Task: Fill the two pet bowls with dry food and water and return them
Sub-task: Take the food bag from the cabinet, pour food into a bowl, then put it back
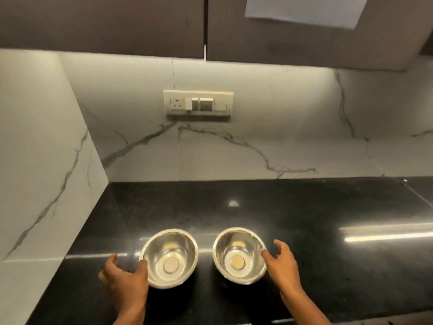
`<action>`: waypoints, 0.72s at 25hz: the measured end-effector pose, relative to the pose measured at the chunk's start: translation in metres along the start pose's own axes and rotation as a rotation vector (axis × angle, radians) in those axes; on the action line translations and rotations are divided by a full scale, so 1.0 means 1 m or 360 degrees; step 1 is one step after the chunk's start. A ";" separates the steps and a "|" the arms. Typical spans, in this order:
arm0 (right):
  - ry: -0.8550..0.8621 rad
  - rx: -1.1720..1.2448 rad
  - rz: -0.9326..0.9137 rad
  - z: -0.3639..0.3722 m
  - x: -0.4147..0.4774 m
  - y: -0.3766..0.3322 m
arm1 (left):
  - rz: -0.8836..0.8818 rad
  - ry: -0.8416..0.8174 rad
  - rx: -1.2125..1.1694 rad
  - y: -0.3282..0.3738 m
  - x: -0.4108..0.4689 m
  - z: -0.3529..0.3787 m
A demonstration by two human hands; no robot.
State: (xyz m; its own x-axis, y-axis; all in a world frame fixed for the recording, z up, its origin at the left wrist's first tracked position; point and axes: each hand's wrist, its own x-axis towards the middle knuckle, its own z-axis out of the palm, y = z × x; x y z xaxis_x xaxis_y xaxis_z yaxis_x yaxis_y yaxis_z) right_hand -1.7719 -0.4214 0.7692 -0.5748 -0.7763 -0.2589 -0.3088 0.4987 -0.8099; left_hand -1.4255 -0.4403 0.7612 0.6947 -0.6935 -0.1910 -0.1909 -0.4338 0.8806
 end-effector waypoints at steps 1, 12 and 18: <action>0.0067 -0.0062 -0.0201 -0.010 0.003 -0.024 | 0.0188 0.0018 -0.0103 0.029 0.003 0.000; 0.0881 -0.0434 -0.1926 -0.096 -0.017 -0.327 | 0.0510 -0.1502 -0.1481 0.397 -0.072 0.015; 0.0953 -0.0706 -0.2098 -0.111 -0.014 -0.373 | 0.0101 -0.1692 -0.1963 0.429 -0.095 0.020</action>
State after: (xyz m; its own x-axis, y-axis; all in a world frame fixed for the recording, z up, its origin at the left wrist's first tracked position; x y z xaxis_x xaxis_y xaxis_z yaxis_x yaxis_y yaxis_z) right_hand -1.7325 -0.5537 1.1339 0.1063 -0.5351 0.8381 -0.9675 -0.2501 -0.0370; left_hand -1.5875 -0.5720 1.1479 -0.1567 -0.9802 0.1210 0.8039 -0.0554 0.5921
